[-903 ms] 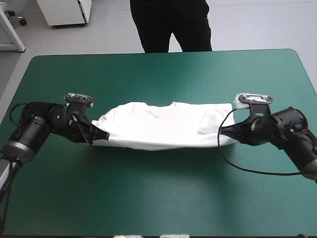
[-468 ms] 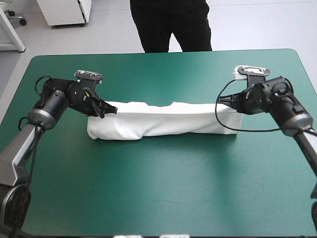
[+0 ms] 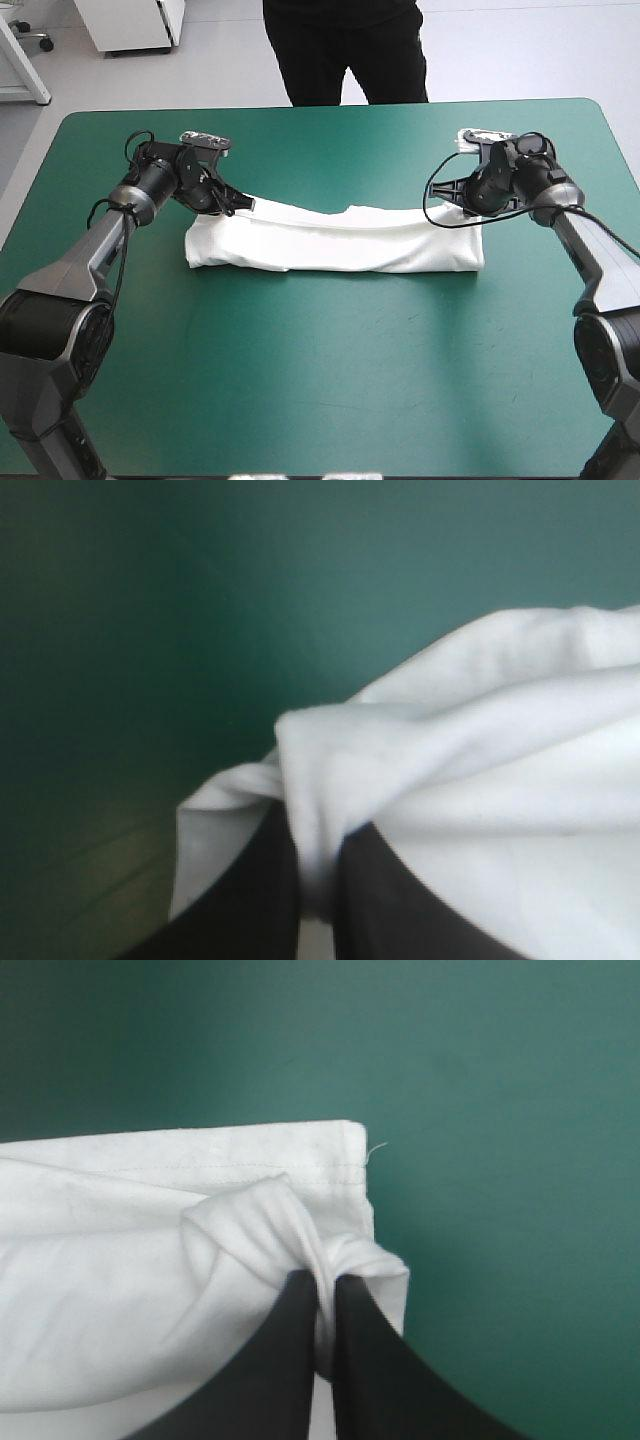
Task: Fold the cloth
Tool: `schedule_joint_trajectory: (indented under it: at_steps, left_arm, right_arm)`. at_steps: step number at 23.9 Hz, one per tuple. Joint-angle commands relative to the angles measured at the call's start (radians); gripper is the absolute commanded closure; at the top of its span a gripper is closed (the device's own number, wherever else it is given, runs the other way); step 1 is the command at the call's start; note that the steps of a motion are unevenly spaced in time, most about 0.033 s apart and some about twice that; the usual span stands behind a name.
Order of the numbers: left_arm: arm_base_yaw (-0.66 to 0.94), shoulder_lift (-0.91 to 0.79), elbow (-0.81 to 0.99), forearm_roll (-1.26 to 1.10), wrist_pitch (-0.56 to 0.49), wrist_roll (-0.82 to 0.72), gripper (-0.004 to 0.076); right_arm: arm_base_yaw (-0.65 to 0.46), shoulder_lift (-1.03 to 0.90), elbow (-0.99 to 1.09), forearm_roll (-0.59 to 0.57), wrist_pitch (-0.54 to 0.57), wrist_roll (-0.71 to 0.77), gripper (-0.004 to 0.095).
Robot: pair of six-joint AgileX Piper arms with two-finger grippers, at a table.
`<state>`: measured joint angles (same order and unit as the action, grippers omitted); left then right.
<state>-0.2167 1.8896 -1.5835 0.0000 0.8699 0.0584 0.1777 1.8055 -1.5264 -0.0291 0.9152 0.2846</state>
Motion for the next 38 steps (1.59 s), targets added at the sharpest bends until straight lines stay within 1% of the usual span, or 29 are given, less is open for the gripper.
schedule_joint_trajectory:
  at_steps: [1, 2, 3, 4, 7, 8, 9, 10, 12, 14, 16, 17, 18, 19, 20, 22, 24, 28, 33, 38]
  left_arm:
    - [-0.001, -0.021, -0.033, 0.0, -0.06, -0.011, 0.0717]
    - [-0.001, -0.017, -0.033, 0.0, -0.058, 0.005, 0.0692]
    - [-0.001, -0.008, -0.033, -0.007, -0.05, 0.03, 0.0646]
    - [-0.001, -0.009, -0.033, -0.013, -0.043, 0.046, 0.0587]
    - [-0.001, -0.011, -0.039, -0.03, -0.032, 0.047, 0.0353]
    - [-0.001, -0.012, -0.06, -0.029, -0.003, 0.047, 0.0224]
    - [-0.001, -0.015, -0.075, -0.029, 0.018, 0.047, 0.0176]
    - [-0.001, -0.019, -0.113, -0.021, 0.071, 0.047, 0.0142]
    - [-0.001, -0.038, -0.143, 0.0, 0.109, 0.047, 0.0148]
    - [-0.001, -0.056, -0.155, -0.006, 0.111, 0.047, 0.0163]
    - [-0.001, -0.069, -0.16, -0.016, 0.111, 0.047, 0.0207]
    - [-0.001, -0.083, -0.162, -0.05, 0.111, 0.047, 0.0327]
    - [-0.001, -0.09, -0.162, -0.099, 0.111, 0.052, 0.0496]
    - [-0.003, -0.095, -0.162, -0.153, 0.111, 0.08, 0.0641]
    - [-0.005, -0.096, -0.162, -0.237, 0.111, 0.14, 0.0724]
    - [-0.02, -0.096, -0.162, -0.385, 0.111, 0.209, 0.0733]
    - [-0.061, -0.096, -0.162, -0.428, 0.102, 0.231, 0.0733]
    - [-0.152, -0.089, -0.162, -0.422, 0.047, 0.246, 0.0733]
    - [-0.217, -0.061, -0.16, -0.427, -0.012, 0.246, 0.0733]
    - [-0.259, 0.0, -0.16, -0.43, -0.018, 0.246, 0.0733]
  right_arm:
    - [-0.007, -0.02, -0.036, -0.006, -0.033, -0.032, 0.0907]
    - [-0.007, -0.014, -0.036, -0.006, -0.033, -0.037, 0.0883]
    - [-0.007, -0.014, -0.036, -0.002, -0.032, -0.043, 0.0836]
    - [-0.007, -0.014, -0.036, 0.013, -0.029, -0.058, 0.0768]
    - [-0.007, -0.014, -0.036, 0.059, -0.027, -0.084, 0.0488]
    - [-0.007, -0.016, -0.036, 0.072, -0.005, -0.097, 0.0345]
    - [-0.007, -0.021, -0.036, 0.074, 0.004, -0.097, 0.03]
    - [-0.007, -0.036, -0.036, 0.076, 0.011, -0.098, 0.0287]
    - [-0.007, -0.069, -0.036, 0.067, 0.014, -0.098, 0.0321]
    - [-0.007, -0.099, -0.036, 0.064, 0.018, -0.098, 0.0346]
    - [-0.007, -0.126, -0.036, 0.064, 0.025, -0.098, 0.0364]
    - [-0.007, -0.151, -0.036, 0.064, 0.039, -0.098, 0.0374]
    - [-0.007, -0.167, -0.036, 0.064, 0.048, -0.098, 0.0374]
    - [-0.007, -0.179, -0.036, 0.064, 0.053, -0.098, 0.0374]
    - [-0.007, -0.191, -0.036, 0.064, 0.06, -0.098, 0.0374]
    - [-0.007, -0.2, -0.036, 0.064, 0.067, -0.098, 0.0376]
    - [-0.007, -0.203, -0.036, 0.086, 0.085, -0.098, 0.0377]
    - [-0.007, -0.203, -0.036, 0.091, 0.091, -0.094, 0.0378]
    - [-0.007, -0.203, -0.036, 0.089, 0.093, -0.092, 0.0378]
    - [-0.007, -0.203, -0.036, 0.087, 0.097, -0.082, 0.0378]
